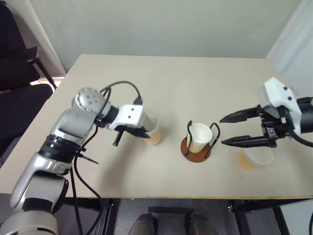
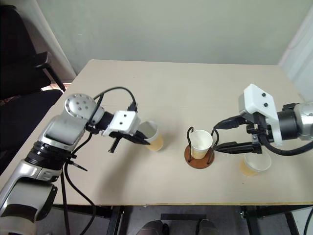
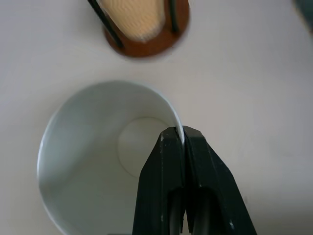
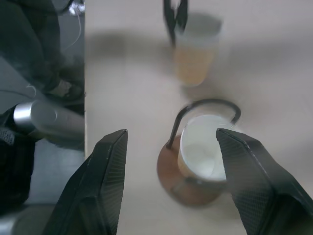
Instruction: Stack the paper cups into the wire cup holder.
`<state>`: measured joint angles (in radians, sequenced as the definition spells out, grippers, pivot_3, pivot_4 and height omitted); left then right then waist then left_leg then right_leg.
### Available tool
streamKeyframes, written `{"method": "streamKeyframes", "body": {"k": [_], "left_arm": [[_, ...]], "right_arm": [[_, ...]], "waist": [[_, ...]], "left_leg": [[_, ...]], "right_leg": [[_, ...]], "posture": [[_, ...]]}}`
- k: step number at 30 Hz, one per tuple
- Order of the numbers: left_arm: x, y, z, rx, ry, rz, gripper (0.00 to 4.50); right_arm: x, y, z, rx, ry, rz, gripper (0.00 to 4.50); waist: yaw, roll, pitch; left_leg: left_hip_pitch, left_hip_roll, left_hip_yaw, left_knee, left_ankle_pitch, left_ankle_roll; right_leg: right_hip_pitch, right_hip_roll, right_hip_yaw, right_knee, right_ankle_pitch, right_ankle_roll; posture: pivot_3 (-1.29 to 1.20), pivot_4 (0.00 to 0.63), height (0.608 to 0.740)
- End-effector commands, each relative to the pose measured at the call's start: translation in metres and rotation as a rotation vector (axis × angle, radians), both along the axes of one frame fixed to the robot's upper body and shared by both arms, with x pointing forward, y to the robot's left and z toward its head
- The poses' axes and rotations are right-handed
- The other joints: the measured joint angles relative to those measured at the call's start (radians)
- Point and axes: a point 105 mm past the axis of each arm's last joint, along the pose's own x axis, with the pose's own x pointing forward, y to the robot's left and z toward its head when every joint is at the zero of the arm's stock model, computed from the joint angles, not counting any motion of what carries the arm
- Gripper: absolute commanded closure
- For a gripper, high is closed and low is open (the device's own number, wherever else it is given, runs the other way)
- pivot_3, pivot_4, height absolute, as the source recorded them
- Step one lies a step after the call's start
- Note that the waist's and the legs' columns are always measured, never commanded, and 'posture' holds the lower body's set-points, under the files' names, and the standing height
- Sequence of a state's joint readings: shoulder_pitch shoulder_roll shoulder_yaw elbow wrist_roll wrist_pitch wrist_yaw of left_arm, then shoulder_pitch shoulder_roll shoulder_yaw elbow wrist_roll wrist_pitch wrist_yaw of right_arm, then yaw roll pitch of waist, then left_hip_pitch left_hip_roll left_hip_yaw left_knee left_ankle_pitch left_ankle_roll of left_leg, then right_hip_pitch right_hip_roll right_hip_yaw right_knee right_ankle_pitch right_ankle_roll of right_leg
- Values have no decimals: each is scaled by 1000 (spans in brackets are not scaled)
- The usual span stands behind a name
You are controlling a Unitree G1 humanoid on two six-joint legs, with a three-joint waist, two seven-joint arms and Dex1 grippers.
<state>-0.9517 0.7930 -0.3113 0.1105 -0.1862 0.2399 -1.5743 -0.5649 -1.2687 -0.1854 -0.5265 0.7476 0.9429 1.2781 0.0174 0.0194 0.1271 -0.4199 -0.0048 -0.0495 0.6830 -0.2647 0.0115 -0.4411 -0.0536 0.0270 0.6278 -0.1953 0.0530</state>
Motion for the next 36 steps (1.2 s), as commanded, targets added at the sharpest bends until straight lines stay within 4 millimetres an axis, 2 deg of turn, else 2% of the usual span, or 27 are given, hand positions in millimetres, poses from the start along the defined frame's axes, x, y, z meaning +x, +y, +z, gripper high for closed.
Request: {"method": "streamKeyframes", "body": {"k": [1,4,8,11,16,24,32,36], "left_arm": [[-13,-18,36,-59,-23,-110,4463],[-17,-32,56,-94,-34,-175,4463],[-19,-56,79,-118,-72,-285,4463],[-17,-74,88,-114,-107,-354,4463],[-9,-98,91,-109,-139,-426,4463],[-10,-122,60,-44,-92,-526,4463],[-2,-120,25,111,-175,-582,4463],[-4,-123,18,127,-192,-614,4463]], "right_arm": [[-6,-17,5,-60,-44,-51,1525],[-10,-24,0,-83,-30,-79,1525],[-14,-22,-3,-68,-34,-92,1525],[-18,-22,-3,-65,-40,-108,1525],[-25,-23,-4,-60,-42,-148,1525],[-34,-24,-6,-52,-42,-205,1525],[-37,-23,-5,-54,-45,-226,1525],[-38,-23,-6,-50,-44,-227,1525]], "waist": [[5,0,0],[6,0,0],[5,0,0],[5,0,0],[7,0,0],[11,0,0],[12,0,0],[12,0,0]], "left_leg": [[0,0,0,0,0,0],[0,0,0,0,0,0],[1,0,2,0,-1,0],[1,0,2,1,-1,1],[0,0,2,2,-3,4],[-1,0,5,3,-4,5],[-1,-1,5,7,-5,5],[-1,-1,5,10,-5,7]], "right_leg": [[0,0,0,0,0,0],[0,-1,0,0,0,1],[0,-1,1,0,1,2],[1,-1,1,0,2,3],[2,-1,1,-1,3,6],[2,-1,2,-2,2,10],[3,-1,3,-1,1,12],[5,-1,3,-1,2,14]], "posture": [[0,150,740],[0,150,740],[0,150,740],[0,150,740],[0,150,740],[0,150,740],[0,150,740],[0,150,740]]}}
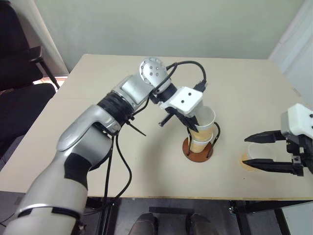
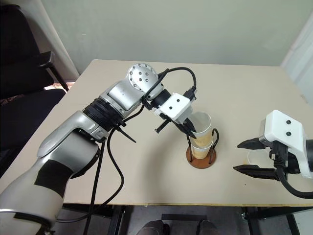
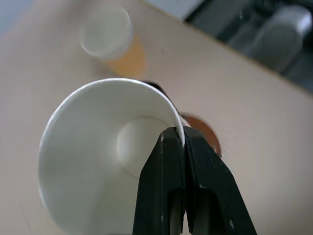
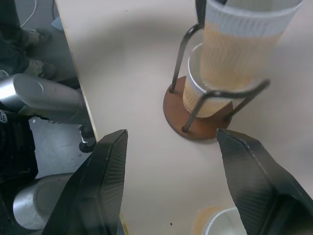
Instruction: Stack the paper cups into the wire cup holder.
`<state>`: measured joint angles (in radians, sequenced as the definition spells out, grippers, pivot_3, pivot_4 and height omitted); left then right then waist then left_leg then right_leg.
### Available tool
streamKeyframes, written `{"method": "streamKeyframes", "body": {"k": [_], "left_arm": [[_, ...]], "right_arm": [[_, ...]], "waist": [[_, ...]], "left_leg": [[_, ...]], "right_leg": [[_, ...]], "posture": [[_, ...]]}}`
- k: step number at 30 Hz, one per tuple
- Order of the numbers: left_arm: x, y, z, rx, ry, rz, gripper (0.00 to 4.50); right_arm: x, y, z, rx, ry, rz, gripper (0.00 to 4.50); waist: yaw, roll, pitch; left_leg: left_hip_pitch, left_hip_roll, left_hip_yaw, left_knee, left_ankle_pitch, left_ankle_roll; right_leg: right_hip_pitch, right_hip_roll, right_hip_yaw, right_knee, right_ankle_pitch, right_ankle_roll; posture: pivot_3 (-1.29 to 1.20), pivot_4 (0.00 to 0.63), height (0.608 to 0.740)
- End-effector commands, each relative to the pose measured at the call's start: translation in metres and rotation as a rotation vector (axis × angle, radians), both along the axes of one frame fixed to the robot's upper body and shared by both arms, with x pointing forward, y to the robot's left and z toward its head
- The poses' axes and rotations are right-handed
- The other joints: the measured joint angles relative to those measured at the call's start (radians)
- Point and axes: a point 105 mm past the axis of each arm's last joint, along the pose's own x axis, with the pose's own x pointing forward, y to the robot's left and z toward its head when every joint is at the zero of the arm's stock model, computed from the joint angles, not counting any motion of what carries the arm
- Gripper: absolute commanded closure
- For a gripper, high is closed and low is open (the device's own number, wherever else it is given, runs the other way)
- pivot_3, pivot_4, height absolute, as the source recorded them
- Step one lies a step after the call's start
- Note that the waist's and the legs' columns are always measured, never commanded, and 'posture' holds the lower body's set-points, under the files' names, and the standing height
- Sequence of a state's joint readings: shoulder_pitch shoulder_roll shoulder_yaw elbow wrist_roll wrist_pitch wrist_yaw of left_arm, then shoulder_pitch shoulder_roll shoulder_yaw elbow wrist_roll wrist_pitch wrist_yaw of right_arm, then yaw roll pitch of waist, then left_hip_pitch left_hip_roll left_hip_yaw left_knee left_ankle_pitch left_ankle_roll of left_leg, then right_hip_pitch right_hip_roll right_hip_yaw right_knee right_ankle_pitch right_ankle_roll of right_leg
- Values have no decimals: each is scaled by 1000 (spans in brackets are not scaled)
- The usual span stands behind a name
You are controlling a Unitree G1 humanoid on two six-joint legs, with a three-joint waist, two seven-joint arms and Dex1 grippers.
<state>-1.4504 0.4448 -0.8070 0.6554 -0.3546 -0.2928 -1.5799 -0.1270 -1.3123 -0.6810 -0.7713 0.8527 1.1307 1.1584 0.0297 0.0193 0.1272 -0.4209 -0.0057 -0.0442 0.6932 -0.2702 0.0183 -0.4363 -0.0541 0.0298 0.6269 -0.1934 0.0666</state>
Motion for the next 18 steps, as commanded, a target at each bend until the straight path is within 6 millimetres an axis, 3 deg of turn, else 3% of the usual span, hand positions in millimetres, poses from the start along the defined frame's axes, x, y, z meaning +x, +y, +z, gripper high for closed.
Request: {"method": "streamKeyframes", "body": {"k": [1,2,6,13,16,18], "left_arm": [[-7,-3,-1,20,-25,-65,4463],[-7,-6,0,9,-26,-68,4463],[-11,-18,10,-42,-6,-71,3577],[-17,-26,29,-122,53,-56,1163],[-15,-21,43,-185,89,-22,51],[-10,-13,54,-235,121,18,51]], "right_arm": [[-2,0,7,-4,-38,1,1525],[-3,0,7,-4,-37,3,1525],[-3,1,4,-6,-31,9,1525],[3,4,9,46,-87,-3,1525],[12,-4,5,35,-87,-101,1525],[15,-15,-7,-38,-47,-187,1525]], "waist": [[0,0,0],[0,0,0],[2,0,0],[2,1,0],[2,1,0],[3,1,0]], "left_leg": [[0,0,0,1,0,1],[0,0,0,2,-1,1],[0,-1,0,6,-3,4],[1,-1,1,6,-3,4],[1,-1,1,6,-3,4],[1,-1,1,6,-3,4]], "right_leg": [[1,0,0,0,0,0],[1,0,0,0,0,1],[4,0,0,-1,0,2],[4,0,1,0,0,4],[4,0,2,0,0,4],[4,0,2,0,0,4]], "posture": [[0,150,740],[0,150,740],[0,150,740],[0,150,740],[0,150,740],[0,150,740]]}}
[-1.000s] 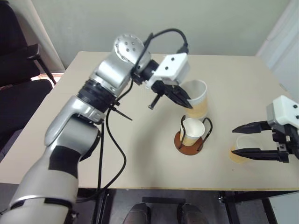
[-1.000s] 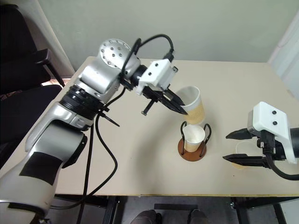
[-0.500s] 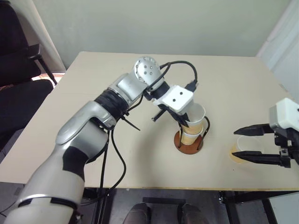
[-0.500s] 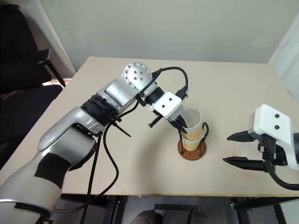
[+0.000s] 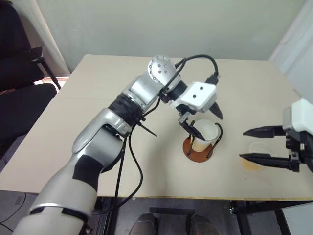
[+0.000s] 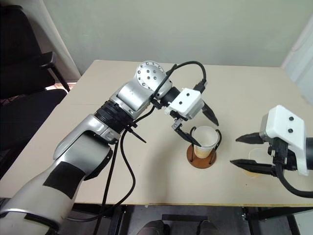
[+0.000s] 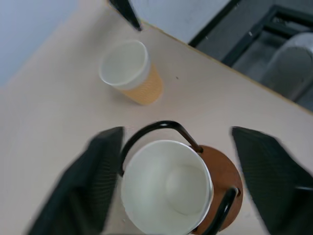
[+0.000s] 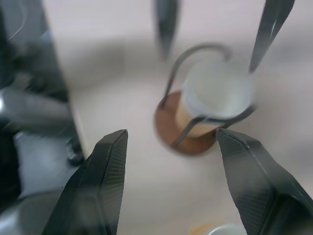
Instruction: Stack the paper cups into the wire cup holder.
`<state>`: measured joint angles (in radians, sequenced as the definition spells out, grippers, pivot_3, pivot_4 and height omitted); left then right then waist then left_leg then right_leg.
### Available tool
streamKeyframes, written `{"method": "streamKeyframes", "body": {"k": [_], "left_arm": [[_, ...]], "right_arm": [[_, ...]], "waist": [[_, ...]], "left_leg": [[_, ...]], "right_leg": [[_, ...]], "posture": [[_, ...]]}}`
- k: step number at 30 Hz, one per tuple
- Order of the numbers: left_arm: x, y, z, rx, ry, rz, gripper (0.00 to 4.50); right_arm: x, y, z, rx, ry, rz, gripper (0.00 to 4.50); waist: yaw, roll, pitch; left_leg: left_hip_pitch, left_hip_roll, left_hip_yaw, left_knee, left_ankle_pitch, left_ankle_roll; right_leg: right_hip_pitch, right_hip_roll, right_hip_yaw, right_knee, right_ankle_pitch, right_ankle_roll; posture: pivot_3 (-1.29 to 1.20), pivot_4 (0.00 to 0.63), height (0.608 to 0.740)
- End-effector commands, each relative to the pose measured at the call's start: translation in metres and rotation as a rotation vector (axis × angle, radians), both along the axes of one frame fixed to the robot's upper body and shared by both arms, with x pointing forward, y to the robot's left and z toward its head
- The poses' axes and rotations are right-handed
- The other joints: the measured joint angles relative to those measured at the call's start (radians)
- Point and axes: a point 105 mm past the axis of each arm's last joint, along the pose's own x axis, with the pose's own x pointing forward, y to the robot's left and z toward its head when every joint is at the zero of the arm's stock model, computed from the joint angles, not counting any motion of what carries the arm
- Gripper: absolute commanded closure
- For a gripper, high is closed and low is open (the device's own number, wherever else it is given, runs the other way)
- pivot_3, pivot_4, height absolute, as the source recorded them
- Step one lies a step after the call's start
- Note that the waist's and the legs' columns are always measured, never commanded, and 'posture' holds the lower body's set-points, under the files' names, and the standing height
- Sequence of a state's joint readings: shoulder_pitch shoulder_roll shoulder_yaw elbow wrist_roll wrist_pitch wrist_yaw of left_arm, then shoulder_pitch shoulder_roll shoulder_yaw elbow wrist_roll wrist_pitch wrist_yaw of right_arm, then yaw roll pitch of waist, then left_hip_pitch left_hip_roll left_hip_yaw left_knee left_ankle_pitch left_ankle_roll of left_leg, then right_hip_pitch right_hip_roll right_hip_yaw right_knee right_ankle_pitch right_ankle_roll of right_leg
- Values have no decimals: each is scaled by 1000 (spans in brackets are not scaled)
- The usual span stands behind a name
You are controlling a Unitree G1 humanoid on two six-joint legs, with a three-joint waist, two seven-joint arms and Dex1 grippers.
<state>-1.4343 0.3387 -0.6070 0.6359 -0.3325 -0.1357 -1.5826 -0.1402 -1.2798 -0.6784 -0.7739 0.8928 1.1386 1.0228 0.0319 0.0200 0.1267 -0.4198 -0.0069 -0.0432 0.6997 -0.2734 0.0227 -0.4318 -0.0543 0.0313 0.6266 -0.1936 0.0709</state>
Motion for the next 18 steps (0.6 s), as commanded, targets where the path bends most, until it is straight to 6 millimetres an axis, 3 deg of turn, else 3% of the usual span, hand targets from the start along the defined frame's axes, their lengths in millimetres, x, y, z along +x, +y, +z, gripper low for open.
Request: {"method": "streamKeyframes", "body": {"k": [1,3,9,14,18], "left_arm": [[3,16,32,-101,28,39,51],[11,26,34,-122,40,95,51],[32,59,26,-138,66,257,0],[31,88,4,-79,76,307,0],[28,94,-2,-59,84,326,0]], "right_arm": [[6,-19,-16,-111,45,-148,1525],[6,-26,-23,-145,56,-174,1525],[2,-41,-42,-259,108,-190,43],[7,-55,-59,-360,136,-190,43],[15,-61,-67,-402,134,-163,43]], "waist": [[1,0,0],[1,1,0],[1,2,-1],[-2,3,-1],[3,3,-1]], "left_leg": [[0,0,0,0,0,0],[0,0,0,-1,0,0],[0,0,0,0,-1,0],[1,0,0,0,-1,0],[0,0,-1,1,-1,0]], "right_leg": [[0,0,0,0,0,0],[0,0,0,0,0,0],[0,0,0,0,-1,1],[0,0,1,0,-1,1],[0,0,0,0,-1,1]], "posture": [[0,150,740],[0,150,740],[0,150,740],[0,150,740],[0,150,740]]}}
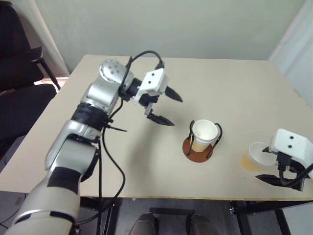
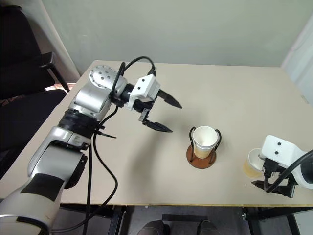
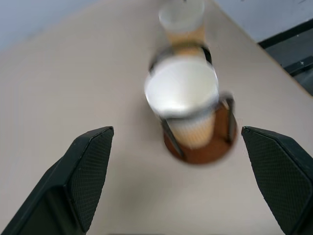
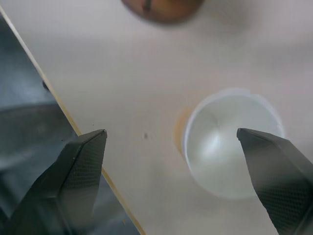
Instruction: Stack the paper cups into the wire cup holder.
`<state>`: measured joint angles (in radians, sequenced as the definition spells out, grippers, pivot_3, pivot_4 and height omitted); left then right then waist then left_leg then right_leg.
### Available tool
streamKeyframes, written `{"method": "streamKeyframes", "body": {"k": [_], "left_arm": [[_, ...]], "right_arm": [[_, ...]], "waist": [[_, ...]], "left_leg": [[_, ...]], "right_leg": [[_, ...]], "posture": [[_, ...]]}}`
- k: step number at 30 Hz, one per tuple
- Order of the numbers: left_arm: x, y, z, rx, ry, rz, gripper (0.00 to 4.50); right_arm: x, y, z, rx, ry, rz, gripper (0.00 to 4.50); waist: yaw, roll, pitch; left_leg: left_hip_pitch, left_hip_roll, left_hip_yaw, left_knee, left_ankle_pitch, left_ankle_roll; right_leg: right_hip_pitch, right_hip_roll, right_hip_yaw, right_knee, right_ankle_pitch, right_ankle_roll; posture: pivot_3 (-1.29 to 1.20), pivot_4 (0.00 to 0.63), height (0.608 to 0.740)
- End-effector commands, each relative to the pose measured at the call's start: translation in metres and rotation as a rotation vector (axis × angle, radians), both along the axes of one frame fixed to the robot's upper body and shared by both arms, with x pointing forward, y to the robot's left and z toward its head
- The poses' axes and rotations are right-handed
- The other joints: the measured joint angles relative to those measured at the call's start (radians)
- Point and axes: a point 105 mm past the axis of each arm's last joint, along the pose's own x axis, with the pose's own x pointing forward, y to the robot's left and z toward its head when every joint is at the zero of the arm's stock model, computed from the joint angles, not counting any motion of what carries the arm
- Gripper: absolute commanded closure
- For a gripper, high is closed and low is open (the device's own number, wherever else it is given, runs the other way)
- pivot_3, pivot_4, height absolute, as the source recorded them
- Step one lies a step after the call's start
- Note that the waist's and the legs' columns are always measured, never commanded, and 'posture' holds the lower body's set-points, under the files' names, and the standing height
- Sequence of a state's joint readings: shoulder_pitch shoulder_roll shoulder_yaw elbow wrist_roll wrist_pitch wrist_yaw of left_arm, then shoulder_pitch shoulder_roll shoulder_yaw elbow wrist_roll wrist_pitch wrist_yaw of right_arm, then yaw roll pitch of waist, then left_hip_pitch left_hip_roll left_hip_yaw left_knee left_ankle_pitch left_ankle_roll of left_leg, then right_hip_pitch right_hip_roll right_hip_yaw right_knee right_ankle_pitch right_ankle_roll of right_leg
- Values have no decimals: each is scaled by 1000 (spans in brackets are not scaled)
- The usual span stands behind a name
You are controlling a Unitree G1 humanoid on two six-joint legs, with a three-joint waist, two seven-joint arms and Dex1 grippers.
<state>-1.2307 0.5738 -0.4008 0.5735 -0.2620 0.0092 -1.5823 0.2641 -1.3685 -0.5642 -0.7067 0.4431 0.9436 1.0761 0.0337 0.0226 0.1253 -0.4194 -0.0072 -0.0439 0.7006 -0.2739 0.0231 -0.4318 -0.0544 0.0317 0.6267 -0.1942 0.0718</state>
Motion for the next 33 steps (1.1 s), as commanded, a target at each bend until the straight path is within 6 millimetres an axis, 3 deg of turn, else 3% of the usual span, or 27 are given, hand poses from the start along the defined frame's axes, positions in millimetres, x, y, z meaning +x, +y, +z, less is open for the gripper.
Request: {"method": "streamKeyframes", "body": {"k": [1,8,10,22,29,31,33], "left_arm": [[-10,-3,12,11,-45,-49,0],[-12,-5,12,6,-50,-39,0],[-12,-5,11,5,-51,-37,0],[-12,0,7,16,-54,-22,0],[-12,1,5,17,-54,-19,0],[-12,2,5,19,-52,-20,0],[-14,4,5,17,-38,-24,0]], "right_arm": [[9,-4,0,-71,-27,49,43],[21,-11,-16,-119,10,109,43],[24,-9,-18,-121,6,124,401],[27,1,-17,-98,4,182,4411],[24,-3,-15,-115,13,185,4466],[23,-2,-6,-107,1,188,4466],[25,2,18,-96,-43,208,4466]], "waist": [[2,0,0],[-4,0,0],[-4,0,0],[-4,0,0],[-4,0,0],[-4,0,0],[-4,0,0]], "left_leg": [[0,0,0,0,0,0],[1,0,0,-1,0,1],[1,1,0,-1,0,0],[1,0,0,-1,0,1],[1,0,0,-1,0,1],[1,0,0,-1,0,1],[1,0,0,-1,0,1]], "right_leg": [[0,0,0,0,0,0],[1,0,0,0,0,0],[1,0,0,0,0,0],[1,0,0,0,0,0],[1,0,0,0,0,0],[1,0,0,0,0,0],[1,0,0,0,0,0]], "posture": [[0,150,740],[0,150,740],[0,150,740],[0,150,740],[0,150,740],[0,150,740],[0,150,740]]}}
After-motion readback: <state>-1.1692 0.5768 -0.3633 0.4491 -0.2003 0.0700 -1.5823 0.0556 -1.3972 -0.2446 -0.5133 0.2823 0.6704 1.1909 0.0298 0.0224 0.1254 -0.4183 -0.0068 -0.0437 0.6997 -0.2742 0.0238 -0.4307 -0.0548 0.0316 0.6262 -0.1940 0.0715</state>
